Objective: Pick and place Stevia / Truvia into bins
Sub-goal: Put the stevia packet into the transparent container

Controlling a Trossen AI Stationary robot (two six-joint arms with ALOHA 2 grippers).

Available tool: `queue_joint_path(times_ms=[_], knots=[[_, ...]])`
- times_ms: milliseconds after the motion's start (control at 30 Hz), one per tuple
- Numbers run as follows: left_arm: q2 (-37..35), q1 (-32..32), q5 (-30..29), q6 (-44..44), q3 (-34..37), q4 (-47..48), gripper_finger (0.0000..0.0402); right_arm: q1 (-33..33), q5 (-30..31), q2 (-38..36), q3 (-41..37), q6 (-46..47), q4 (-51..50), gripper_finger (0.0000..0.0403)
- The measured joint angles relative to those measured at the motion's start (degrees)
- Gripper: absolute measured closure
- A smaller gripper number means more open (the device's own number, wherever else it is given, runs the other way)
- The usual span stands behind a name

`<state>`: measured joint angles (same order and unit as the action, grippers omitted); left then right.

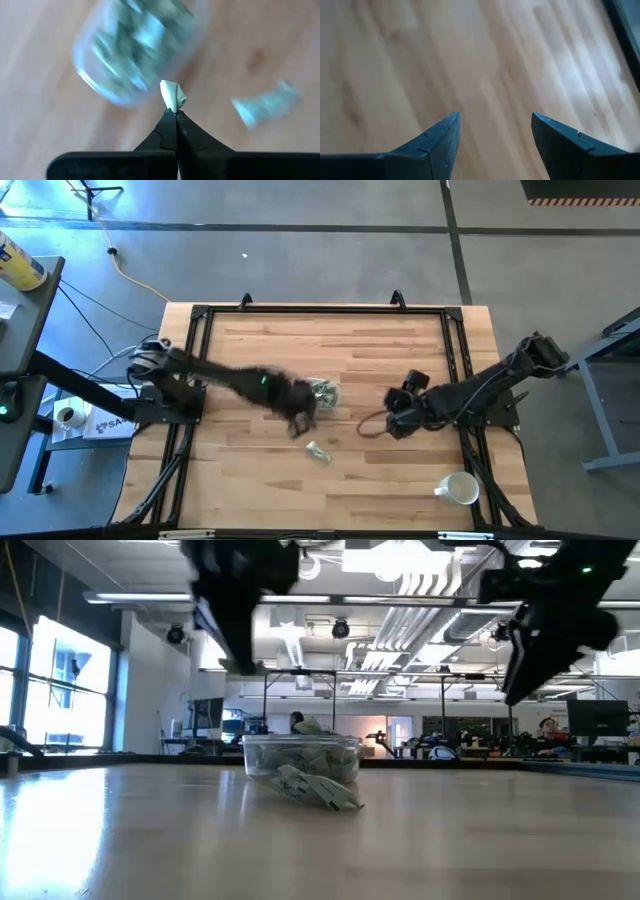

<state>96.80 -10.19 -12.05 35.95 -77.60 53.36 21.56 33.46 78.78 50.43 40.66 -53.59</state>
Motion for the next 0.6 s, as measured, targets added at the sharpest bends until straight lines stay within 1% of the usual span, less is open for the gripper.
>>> queue_joint_path(times_ms=[100, 200, 267, 333, 433, 533, 600], knots=[[1.63, 7.07, 2.38, -6.77, 0.11, -4.05, 0.0367, -3.61, 0.74, 0.00, 0.00, -1.74, 4.08, 0.0167], [3.77, 12.53, 6.87, -11.98, 0.11, -6.01, 0.0369, -6.56, -1.16, 0.00, 0.02, -3.05, 7.70, 0.0167], [5.56, 15.22, 10.84, -14.83, 0.11, -6.36, 0.0374, -7.69, -1.82, 0.00, 0.02, -3.54, 8.98, 0.0167], [7.07, 16.99, 11.91, -16.52, 0.18, -6.82, 0.0371, -8.41, -1.46, 0.00, 0.02, -3.62, 9.36, 0.0167], [8.46, 18.51, 11.96, -18.43, 0.00, -10.94, 0.0343, -9.43, -0.77, 0.00, 0.02, -3.64, 9.60, 0.0166], [10.04, 19.74, 15.11, -18.93, 0.00, -12.53, 0.0305, -10.30, -1.05, 0.00, 0.02, -3.59, 9.76, 0.0167], [10.16, 20.30, 17.53, -18.15, 0.11, -11.11, 0.0282, -10.46, -1.65, 0.00, 0.02, -3.61, 9.76, 0.0167]])
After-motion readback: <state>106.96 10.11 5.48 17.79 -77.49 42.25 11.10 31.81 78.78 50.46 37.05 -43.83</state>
